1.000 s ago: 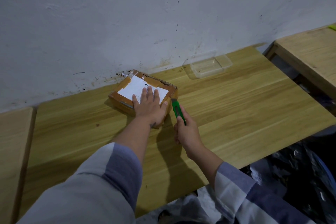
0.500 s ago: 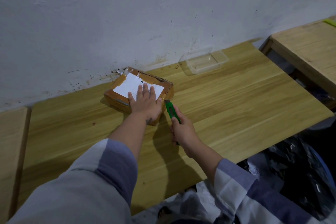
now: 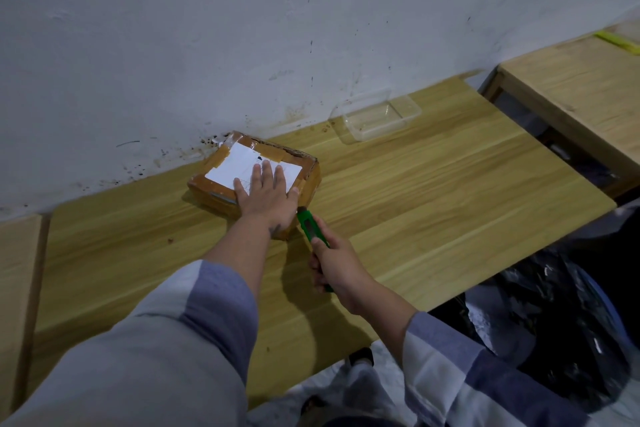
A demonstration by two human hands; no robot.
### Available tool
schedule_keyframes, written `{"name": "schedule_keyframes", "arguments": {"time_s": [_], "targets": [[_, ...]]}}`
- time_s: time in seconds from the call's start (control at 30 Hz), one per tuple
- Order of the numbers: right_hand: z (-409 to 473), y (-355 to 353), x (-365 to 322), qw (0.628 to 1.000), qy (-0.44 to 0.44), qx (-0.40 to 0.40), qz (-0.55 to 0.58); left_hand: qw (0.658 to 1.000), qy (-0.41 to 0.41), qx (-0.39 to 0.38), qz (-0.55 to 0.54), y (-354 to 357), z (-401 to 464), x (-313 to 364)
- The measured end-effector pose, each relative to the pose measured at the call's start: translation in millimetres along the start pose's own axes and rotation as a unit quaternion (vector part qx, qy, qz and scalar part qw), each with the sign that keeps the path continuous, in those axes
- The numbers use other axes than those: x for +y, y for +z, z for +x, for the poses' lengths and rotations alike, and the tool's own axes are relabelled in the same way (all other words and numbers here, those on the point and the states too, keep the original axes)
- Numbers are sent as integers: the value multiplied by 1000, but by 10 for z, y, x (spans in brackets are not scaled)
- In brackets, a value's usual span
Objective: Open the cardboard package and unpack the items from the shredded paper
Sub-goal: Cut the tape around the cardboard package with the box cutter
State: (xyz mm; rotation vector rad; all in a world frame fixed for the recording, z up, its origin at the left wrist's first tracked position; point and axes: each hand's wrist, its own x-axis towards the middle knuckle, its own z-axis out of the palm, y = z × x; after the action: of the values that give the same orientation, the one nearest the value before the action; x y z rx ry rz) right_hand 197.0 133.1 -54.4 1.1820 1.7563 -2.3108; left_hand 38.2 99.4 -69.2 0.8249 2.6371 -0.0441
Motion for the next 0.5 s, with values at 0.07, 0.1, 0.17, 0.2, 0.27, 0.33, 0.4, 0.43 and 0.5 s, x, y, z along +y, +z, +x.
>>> {"name": "schedule_keyframes", "arguments": {"time_s": [0.07, 0.1, 0.17, 0.2, 0.27, 0.33, 0.4, 0.43, 0.5], "targets": [[-42, 5, 16, 1000, 1, -7, -1, 1000, 0, 0, -1, 5, -5, 2], [-61, 2, 23, 1000, 2, -11, -1, 1000, 0, 1, -2, 8, -9, 0], [-76, -31, 37, 1000, 2, -13, -6, 1000, 2, 0, -4, 3, -8, -12], [-70, -68, 41, 1000, 1, -6, -10, 1000, 5, -2, -5, -2, -9, -18], [-33, -178, 32, 999, -3, 31, -17, 1000, 10, -4, -4, -10, -18, -32], [0, -299, -4, 998, -16, 66, -11, 1000, 14, -4, -4, -12, -34, -50], [26, -397, -64, 996, -40, 82, -5, 1000, 18, -1, -5, -4, -42, -67], [45, -434, -97, 995, -51, 87, -5, 1000, 20, 1, -3, 2, -49, -73], [106, -494, -150, 994, -59, 89, -4, 1000, 22, 5, 1, 6, -72, -81]]}}
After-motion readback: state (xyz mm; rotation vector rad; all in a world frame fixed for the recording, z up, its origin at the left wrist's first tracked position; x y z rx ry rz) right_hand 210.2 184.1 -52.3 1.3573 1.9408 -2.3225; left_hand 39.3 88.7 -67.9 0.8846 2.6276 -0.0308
